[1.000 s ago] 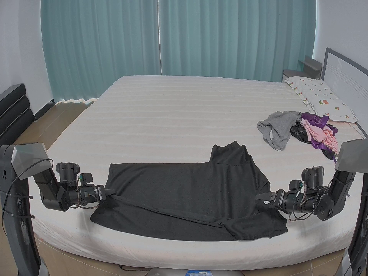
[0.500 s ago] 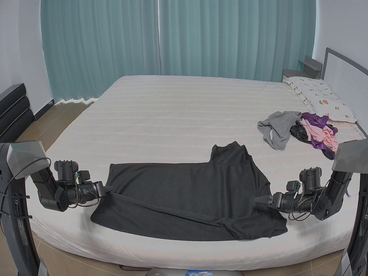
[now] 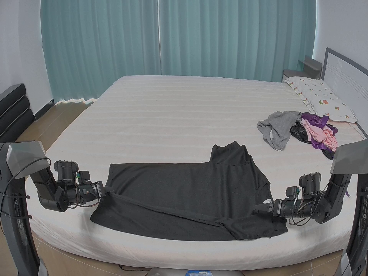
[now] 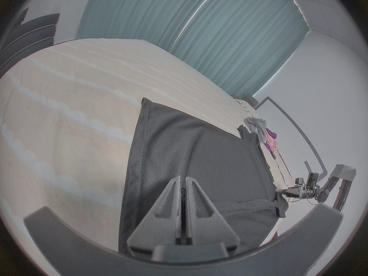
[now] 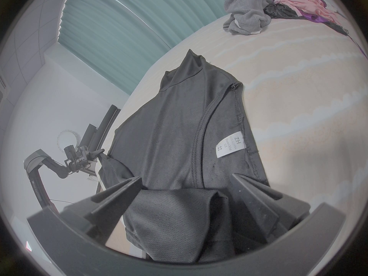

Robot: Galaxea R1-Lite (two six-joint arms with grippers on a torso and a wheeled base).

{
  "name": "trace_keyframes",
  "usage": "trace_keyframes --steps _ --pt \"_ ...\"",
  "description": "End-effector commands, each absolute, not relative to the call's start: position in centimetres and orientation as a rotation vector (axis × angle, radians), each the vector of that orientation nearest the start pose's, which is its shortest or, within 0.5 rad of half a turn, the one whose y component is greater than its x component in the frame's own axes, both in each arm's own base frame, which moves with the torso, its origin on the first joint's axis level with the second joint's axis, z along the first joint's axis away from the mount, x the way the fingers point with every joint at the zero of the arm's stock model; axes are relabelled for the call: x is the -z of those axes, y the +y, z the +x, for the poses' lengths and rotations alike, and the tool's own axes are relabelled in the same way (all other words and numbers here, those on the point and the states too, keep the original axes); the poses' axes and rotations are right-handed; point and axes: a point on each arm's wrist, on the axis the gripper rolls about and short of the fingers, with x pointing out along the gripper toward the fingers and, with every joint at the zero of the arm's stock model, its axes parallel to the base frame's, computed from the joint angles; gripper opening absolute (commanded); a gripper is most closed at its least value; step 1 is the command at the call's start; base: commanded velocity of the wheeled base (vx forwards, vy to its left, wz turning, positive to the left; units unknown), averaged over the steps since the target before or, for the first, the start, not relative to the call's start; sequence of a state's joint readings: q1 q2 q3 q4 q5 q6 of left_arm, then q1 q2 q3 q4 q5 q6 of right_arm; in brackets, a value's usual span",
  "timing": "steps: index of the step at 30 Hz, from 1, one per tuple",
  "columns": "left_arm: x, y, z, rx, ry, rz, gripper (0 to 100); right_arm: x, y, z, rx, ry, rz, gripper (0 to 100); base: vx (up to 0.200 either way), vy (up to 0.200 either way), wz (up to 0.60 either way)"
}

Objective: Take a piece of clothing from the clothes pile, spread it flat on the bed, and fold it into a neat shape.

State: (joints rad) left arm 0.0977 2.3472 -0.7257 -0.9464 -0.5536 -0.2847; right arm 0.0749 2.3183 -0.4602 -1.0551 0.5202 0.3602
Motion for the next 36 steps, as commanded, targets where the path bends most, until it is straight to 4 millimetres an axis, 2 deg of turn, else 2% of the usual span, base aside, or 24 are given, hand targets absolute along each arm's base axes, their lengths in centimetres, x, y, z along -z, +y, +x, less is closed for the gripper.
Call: trace_keyframes --steps 1,13,17,26,29,32,33,36 --pt "2.6 2.3 35.4 0.344 0.704 -0.491 0 4.2 3.2 29.5 -0.411 0.895 0.514 0 0.000 0.000 0.00" --pt "1.6 2.2 34.5 0.338 0.705 -0.509 0 3.9 2.8 29.1 -0.399 0.891 0.519 0 0.000 0.000 0.00" --pt "-0.1 2.2 34.0 0.318 0.685 -0.574 0 2.2 2.4 28.6 -0.398 0.838 0.526 0 0.000 0.000 0.00" --pt "-1.3 2.2 32.2 0.307 0.687 -0.580 0 -0.6 1.7 27.1 -0.381 0.764 0.550 0 0.000 0.000 0.00" --pt "-1.6 2.3 32.0 0.304 0.684 -0.581 0 0.0 1.8 27.0 -0.373 0.792 0.556 0 0.000 0.000 0.00" --pt "-1.2 2.1 31.8 0.306 0.698 -0.582 0 1.5 2.2 27.2 -0.375 0.841 0.552 0 0.000 0.000 0.00" --pt "-1.2 2.1 31.8 0.306 0.698 -0.582 0 1.7 2.3 27.2 -0.374 0.845 0.550 100 0.000 0.000 0.00" --pt "-1.1 2.0 31.8 0.309 0.702 -0.581 0 3.2 2.6 27.9 -0.372 0.878 0.548 100 0.000 0.000 0.00"
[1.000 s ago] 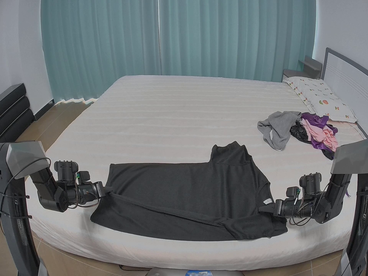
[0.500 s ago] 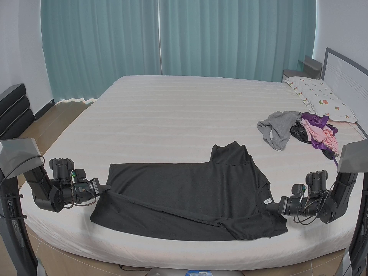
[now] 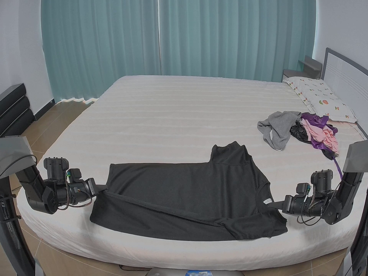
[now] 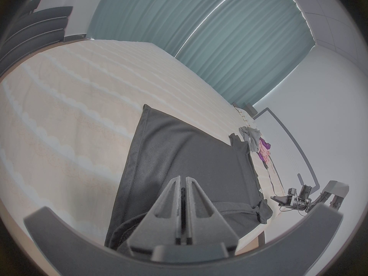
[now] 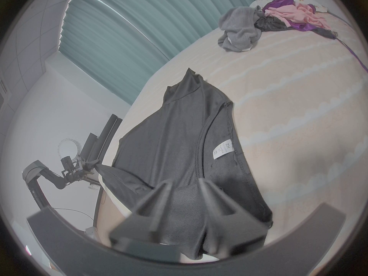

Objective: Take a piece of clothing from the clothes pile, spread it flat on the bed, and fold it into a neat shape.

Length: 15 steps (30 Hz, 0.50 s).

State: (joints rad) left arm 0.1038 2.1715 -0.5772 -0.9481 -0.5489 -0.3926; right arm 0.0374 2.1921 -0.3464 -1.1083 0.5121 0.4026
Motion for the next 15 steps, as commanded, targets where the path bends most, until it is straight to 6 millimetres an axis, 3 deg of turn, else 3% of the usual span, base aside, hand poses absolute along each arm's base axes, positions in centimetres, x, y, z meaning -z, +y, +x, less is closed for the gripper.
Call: trace_keyframes --steps 1,7,15 --pt "-1.1 2.0 31.8 0.309 0.702 -0.581 0 3.4 2.6 28.0 -0.371 0.883 0.549 100 0.000 0.000 0.00" --pt "-0.9 2.0 31.9 0.308 0.704 -0.581 0 4.0 2.6 29.5 -0.376 0.866 0.546 100 0.000 0.000 0.00" --pt "-0.6 2.0 31.9 0.305 0.716 -0.585 0 4.5 3.0 29.7 -0.397 0.875 0.539 100 0.000 0.000 0.00"
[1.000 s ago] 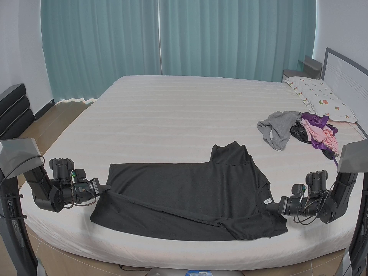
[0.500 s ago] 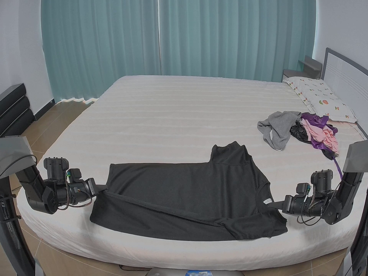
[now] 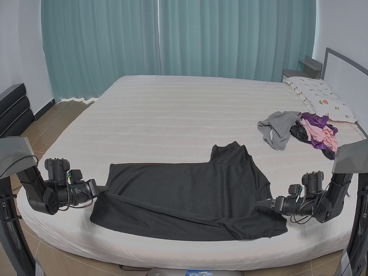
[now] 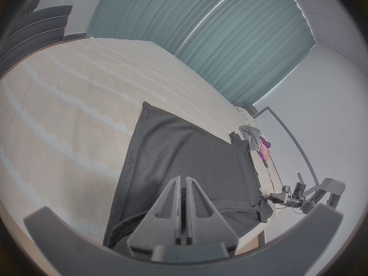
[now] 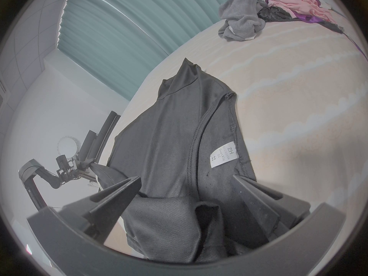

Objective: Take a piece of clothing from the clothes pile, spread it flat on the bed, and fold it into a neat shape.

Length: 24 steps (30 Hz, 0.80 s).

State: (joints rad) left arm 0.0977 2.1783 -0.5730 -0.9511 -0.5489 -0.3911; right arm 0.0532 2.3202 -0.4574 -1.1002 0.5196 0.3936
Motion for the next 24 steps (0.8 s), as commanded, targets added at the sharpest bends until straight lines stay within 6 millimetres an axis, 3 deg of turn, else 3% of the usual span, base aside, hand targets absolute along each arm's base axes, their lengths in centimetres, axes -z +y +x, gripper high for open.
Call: trace_keyframes --steps 1,2,3,18,24 --pt "-0.6 2.0 31.9 0.305 0.716 -0.586 0 4.6 3.1 29.6 -0.401 0.879 0.533 100 0.000 0.000 0.00" --pt "-0.6 2.0 31.9 0.305 0.716 -0.586 0 4.6 3.1 29.5 -0.410 0.878 0.522 100 0.000 0.000 0.00" --pt "-0.6 2.0 31.9 0.305 0.716 -0.586 0 4.6 3.1 29.5 -0.410 0.878 0.522 0 0.000 0.000 0.00" --pt "-0.5 2.0 31.8 0.304 0.718 -0.588 0 5.0 2.6 29.3 -0.438 0.881 0.484 0 0.000 0.000 0.00" --pt "-0.6 2.0 31.8 0.305 0.716 -0.586 0 3.9 1.9 29.4 -0.427 0.835 0.486 0 0.000 0.000 0.00"
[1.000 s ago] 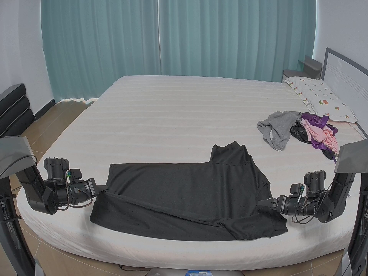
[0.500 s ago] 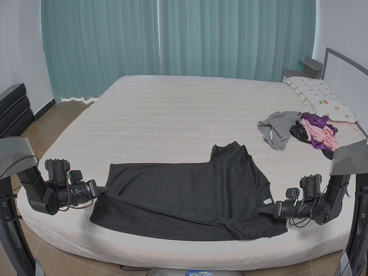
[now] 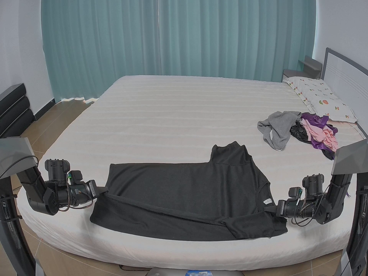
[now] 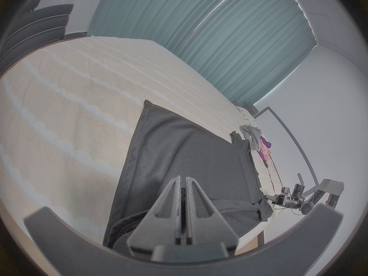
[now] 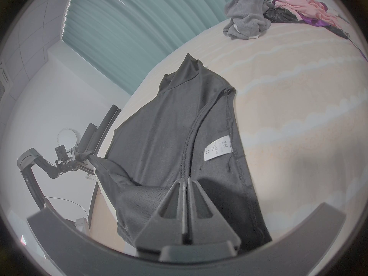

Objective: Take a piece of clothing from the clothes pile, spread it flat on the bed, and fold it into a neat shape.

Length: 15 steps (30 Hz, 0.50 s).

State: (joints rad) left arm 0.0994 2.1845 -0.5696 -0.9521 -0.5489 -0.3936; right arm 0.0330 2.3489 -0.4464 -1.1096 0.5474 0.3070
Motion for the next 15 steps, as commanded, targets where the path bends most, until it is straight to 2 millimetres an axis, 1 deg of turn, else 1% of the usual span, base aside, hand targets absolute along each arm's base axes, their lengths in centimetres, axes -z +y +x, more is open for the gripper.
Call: trace_keyframes --steps 1,2,3,5,8,9,13,15 --pt "-0.6 2.0 31.7 0.304 0.718 -0.587 0 3.6 1.9 29.3 -0.428 0.830 0.487 0 0.000 0.000 0.00" --pt "-0.6 2.0 31.7 0.304 0.718 -0.587 0 3.6 1.9 29.3 -0.428 0.830 0.487 0 0.000 0.000 0.00" --pt "-0.7 2.0 31.6 0.304 0.718 -0.587 0 3.0 1.8 29.1 -0.432 0.813 0.485 0 0.000 0.000 0.00" --pt "-0.7 2.0 31.4 0.303 0.722 -0.588 0 2.4 1.8 28.9 -0.434 0.802 0.488 0 0.000 0.000 0.00" --pt "-0.7 2.0 31.3 0.302 0.725 -0.589 0 1.9 1.8 28.8 -0.435 0.791 0.490 0 0.000 0.000 0.00" --pt "-0.9 1.9 31.0 0.301 0.723 -0.588 0 1.3 1.5 28.6 -0.429 0.773 0.493 0 0.000 0.000 0.00" --pt "-1.2 1.9 30.5 0.301 0.723 -0.588 0 0.1 1.2 27.9 -0.429 0.748 0.493 0 0.000 0.000 0.00" --pt "-1.7 1.9 30.2 0.301 0.716 -0.588 0 -0.8 1.0 27.3 -0.428 0.728 0.491 0 0.000 0.000 0.00"
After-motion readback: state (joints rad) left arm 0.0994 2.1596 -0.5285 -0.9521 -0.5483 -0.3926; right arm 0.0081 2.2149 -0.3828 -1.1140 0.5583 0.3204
